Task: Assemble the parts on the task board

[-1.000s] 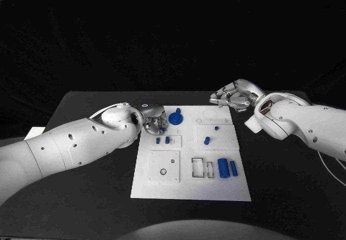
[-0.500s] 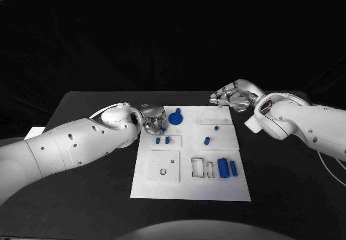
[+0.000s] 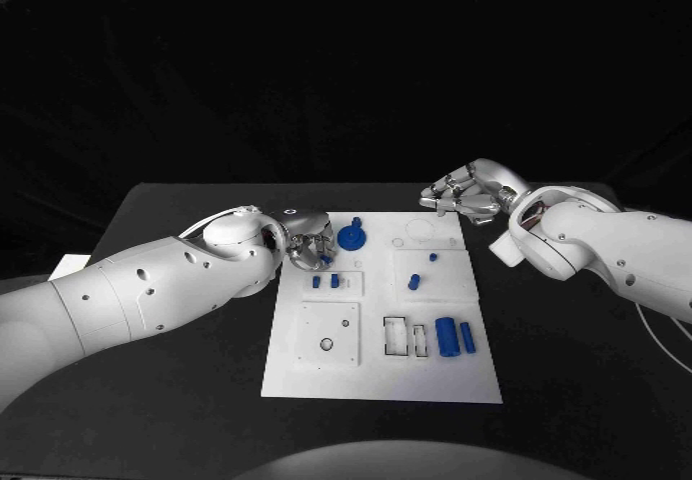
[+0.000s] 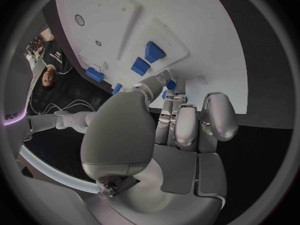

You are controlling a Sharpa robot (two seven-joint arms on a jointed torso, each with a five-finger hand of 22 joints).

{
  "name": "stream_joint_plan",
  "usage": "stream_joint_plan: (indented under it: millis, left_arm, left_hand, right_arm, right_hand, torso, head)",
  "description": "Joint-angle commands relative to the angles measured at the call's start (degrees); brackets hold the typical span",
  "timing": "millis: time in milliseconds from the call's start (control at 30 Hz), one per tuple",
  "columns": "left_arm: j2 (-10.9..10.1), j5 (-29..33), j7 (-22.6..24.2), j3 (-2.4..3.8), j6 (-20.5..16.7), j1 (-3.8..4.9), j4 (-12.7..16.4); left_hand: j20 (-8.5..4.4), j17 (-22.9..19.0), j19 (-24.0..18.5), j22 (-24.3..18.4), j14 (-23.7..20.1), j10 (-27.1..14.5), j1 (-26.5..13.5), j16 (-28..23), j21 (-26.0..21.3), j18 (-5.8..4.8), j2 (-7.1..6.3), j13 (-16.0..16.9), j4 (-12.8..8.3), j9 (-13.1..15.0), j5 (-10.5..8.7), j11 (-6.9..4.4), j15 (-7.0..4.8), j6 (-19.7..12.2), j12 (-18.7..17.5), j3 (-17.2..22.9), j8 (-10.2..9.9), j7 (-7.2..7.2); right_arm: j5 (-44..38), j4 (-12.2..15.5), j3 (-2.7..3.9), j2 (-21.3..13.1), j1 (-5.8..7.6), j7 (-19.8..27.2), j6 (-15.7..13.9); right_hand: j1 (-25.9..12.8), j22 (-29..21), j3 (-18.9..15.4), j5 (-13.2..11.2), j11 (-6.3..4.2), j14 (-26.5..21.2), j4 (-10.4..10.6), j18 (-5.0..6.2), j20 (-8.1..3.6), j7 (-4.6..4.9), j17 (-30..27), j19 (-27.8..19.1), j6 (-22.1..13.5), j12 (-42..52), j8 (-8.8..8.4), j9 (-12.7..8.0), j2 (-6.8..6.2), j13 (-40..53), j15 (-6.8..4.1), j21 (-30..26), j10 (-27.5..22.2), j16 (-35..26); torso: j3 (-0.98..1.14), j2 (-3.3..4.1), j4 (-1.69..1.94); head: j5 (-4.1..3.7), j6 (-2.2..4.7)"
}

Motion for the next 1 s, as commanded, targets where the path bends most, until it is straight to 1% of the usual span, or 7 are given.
stream_joint_plan:
  millis: [33, 333, 500, 1000]
  left_arm:
    - [0.19, 0.35, 0.78, 0.0, -0.23, -0.02, 0.3]
    - [0.21, 0.35, 0.78, 0.0, -0.23, -0.02, 0.41]
    - [0.18, 0.35, 0.75, 0.01, -0.21, -0.02, 0.45]
    - [0.17, 0.38, 0.72, 0.01, -0.35, -0.03, 0.48]
  left_hand:
    - [-0.02, -0.03, 1.41, 0.18, 0.35, -0.44, -0.34, -0.03, 0.46, -0.84, -0.44, 0.08, 0.14, 0.01, 0.24, 0.04, -0.33, 0.21, -0.27, -0.24, 0.19, 0.06]
    - [-0.03, -0.1, 1.44, 0.33, 0.34, -0.5, -0.34, -0.06, 0.61, -0.88, -0.47, 0.1, 0.14, -0.01, 0.25, 0.03, -0.33, 0.14, -0.31, -0.26, 0.14, 0.05]
    - [-0.03, -0.08, 1.48, 0.47, 0.35, -0.51, -0.35, -0.05, 0.77, -0.91, -0.48, 0.11, 0.15, -0.01, 0.25, 0.03, -0.33, 0.12, -0.32, -0.26, 0.13, 0.05]
    - [-0.02, -0.16, 1.51, 0.59, 0.36, -0.63, -0.45, -0.08, 0.88, -0.93, -0.5, 0.16, 0.24, -0.03, 0.25, 0.05, -0.33, 0.05, -0.38, -0.33, 0.08, 0.06]
  right_arm:
    - [-0.09, 0.05, 0.01, 0.05, -0.03, 0.44, 0.32]
    - [-0.09, 0.04, 0.01, 0.02, -0.03, 0.43, 0.29]
    - [-0.09, -0.11, 0.01, -0.02, -0.03, 0.46, 0.19]
    - [-0.09, -0.14, 0.01, 0.01, -0.03, 0.49, 0.23]
  right_hand:
    - [-0.05, -0.01, -0.36, -0.16, 0.01, 4.21, -0.11, 0.46, 0.02, 0.09, 6.87, -0.3, 0.32, -0.21, -0.26, -0.09, 0.31, -0.04, -0.21, -0.24, 0.23, -0.09]
    - [-0.05, -0.01, -0.36, -0.16, 0.01, 4.21, -0.11, 0.46, 0.02, 0.09, 6.87, -0.3, 0.32, -0.21, -0.26, -0.09, 0.31, -0.04, -0.21, -0.24, 0.23, -0.09]
    - [-0.03, -0.04, -0.36, -0.15, 0.02, 4.19, -0.11, 0.47, 0.01, 0.1, 6.78, -0.31, 0.28, -0.23, -0.28, -0.1, 0.34, -0.09, -0.21, -0.26, 0.26, -0.17]
    - [-0.03, -0.04, -0.36, -0.15, 0.02, 4.19, -0.11, 0.47, 0.01, 0.1, 6.78, -0.31, 0.28, -0.23, -0.28, -0.1, 0.34, -0.09, -0.21, -0.26, 0.26, -0.17]
  torso:
    - [0.01, 0.0, -0.03]
    - [0.02, 0.0, -0.02]
    - [0.03, 0.02, -0.02]
    - [-0.03, 0.0, -0.01]
  head:
    - [0.05, 0.02]
    - [0.05, -0.09]
    - [0.03, -0.01]
    - [0.02, 0.01]
